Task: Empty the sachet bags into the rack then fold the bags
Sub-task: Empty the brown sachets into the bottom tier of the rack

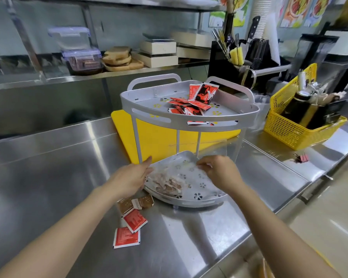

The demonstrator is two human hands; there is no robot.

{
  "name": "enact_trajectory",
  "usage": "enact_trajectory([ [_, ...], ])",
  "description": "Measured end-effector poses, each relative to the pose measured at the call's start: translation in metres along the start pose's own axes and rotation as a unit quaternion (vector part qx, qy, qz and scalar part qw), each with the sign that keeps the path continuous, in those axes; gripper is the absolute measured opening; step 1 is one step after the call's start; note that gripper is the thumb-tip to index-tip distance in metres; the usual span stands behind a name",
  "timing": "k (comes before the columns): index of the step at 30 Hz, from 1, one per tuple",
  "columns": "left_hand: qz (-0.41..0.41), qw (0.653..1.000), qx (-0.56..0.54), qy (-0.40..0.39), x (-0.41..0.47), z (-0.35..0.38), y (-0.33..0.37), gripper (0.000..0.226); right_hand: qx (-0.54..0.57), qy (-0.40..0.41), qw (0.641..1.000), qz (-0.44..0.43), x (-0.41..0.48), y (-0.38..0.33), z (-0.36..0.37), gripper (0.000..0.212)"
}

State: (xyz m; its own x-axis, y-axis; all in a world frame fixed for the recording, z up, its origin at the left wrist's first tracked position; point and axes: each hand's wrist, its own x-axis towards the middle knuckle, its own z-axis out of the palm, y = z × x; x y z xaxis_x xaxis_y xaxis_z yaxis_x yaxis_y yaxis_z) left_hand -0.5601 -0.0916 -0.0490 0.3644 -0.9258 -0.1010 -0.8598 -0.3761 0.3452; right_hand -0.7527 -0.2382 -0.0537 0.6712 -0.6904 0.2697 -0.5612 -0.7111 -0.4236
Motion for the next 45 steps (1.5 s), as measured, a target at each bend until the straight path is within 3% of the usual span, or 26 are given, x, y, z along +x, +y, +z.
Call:
enact_trajectory([
  [2, -0.003, 0.997, 0.056, 0.052, 0.002, -0.017, 0.000, 0.047, 0.011, 0.059, 0.998, -0.012, 0.006, -0.004, -0.012, 0.018],
  [4, 0.005, 0.985, 0.074, 0.156, 0.004, -0.029, 0.004, 0.045, 0.034, 0.143, 0.989, -0.031, 0.008, -0.011, -0.022, 0.016],
  [6, 0.016, 0.977, 0.018, 0.210, 0.004, -0.037, 0.012, 0.040, 0.068, 0.189, 0.979, -0.045, 0.008, -0.016, -0.028, 0.015],
  [8, 0.009, 0.983, -0.130, 0.132, -0.002, -0.039, 0.018, 0.034, 0.090, 0.151, 0.983, -0.053, 0.005, -0.015, -0.029, 0.015],
  [9, -0.007, 0.974, -0.215, 0.066, -0.006, -0.037, 0.017, 0.032, 0.102, 0.089, 0.990, -0.047, 0.003, -0.012, -0.028, 0.014],
  [11, -0.046, 0.931, -0.355, -0.065, -0.022, -0.029, 0.008, 0.038, 0.110, -0.081, 0.990, -0.018, -0.005, -0.002, -0.025, 0.014],
  [12, -0.070, 0.900, -0.412, -0.122, -0.029, -0.023, 0.001, 0.052, 0.102, -0.162, 0.981, -0.010, -0.011, 0.005, -0.023, 0.013],
  [15, -0.160, 0.792, -0.544, -0.224, -0.045, 0.005, -0.015, 0.076, 0.125, -0.297, 0.947, 0.000, -0.031, 0.024, -0.013, 0.017],
  [18, -0.258, 0.714, -0.624, -0.183, -0.043, 0.033, -0.030, 0.071, 0.294, -0.266, 0.916, 0.058, -0.050, 0.032, -0.008, 0.020],
  [21, -0.295, 0.667, -0.665, -0.164, -0.037, 0.044, -0.033, 0.066, 0.336, -0.071, 0.924, 0.169, -0.060, 0.037, 0.012, 0.016],
  [23, -0.291, 0.666, -0.669, -0.154, -0.033, 0.048, -0.031, 0.048, 0.313, 0.016, 0.908, 0.277, -0.065, 0.045, 0.030, 0.019],
  [24, -0.291, 0.666, -0.669, -0.153, -0.030, 0.051, -0.029, 0.038, 0.323, 0.017, 0.885, 0.336, -0.068, 0.048, 0.035, 0.026],
  [25, -0.294, 0.664, -0.669, -0.157, -0.029, 0.054, -0.026, 0.027, 0.357, -0.009, 0.849, 0.390, -0.071, 0.050, 0.038, 0.038],
  [27, -0.306, 0.656, -0.666, -0.180, -0.028, 0.060, -0.024, 0.008, 0.467, -0.088, 0.738, 0.479, -0.078, 0.055, 0.041, 0.049],
  [29, -0.310, 0.650, -0.661, -0.212, -0.028, 0.065, -0.026, 0.019, 0.569, -0.155, 0.624, 0.513, -0.083, 0.058, 0.040, 0.036],
  [31, -0.313, 0.641, -0.666, -0.219, -0.025, 0.063, -0.027, 0.021, 0.642, -0.176, 0.565, 0.487, -0.083, 0.060, 0.038, 0.019],
  [33, -0.306, 0.630, -0.682, -0.210, -0.019, 0.055, -0.026, 0.016, 0.675, -0.161, 0.554, 0.460, -0.077, 0.059, 0.032, 0.010],
  [35, -0.272, 0.641, -0.691, -0.194, -0.010, 0.041, -0.025, 0.025, 0.682, -0.133, 0.568, 0.441, -0.066, 0.054, 0.022, 0.002],
  [38, -0.211, 0.656, -0.705, -0.170, 0.007, 0.010, -0.024, 0.039, 0.683, -0.088, 0.602, 0.404, -0.043, 0.043, 0.005, 0.020],
  [42, -0.166, 0.676, -0.706, -0.128, 0.023, -0.034, -0.015, 0.006, 0.710, -0.055, 0.618, 0.333, -0.020, 0.022, -0.027, 0.030],
  [45, -0.119, 0.698, -0.698, -0.103, 0.020, -0.051, -0.010, 0.003, 0.723, -0.036, 0.625, 0.293, -0.011, 0.016, -0.046, 0.026],
])
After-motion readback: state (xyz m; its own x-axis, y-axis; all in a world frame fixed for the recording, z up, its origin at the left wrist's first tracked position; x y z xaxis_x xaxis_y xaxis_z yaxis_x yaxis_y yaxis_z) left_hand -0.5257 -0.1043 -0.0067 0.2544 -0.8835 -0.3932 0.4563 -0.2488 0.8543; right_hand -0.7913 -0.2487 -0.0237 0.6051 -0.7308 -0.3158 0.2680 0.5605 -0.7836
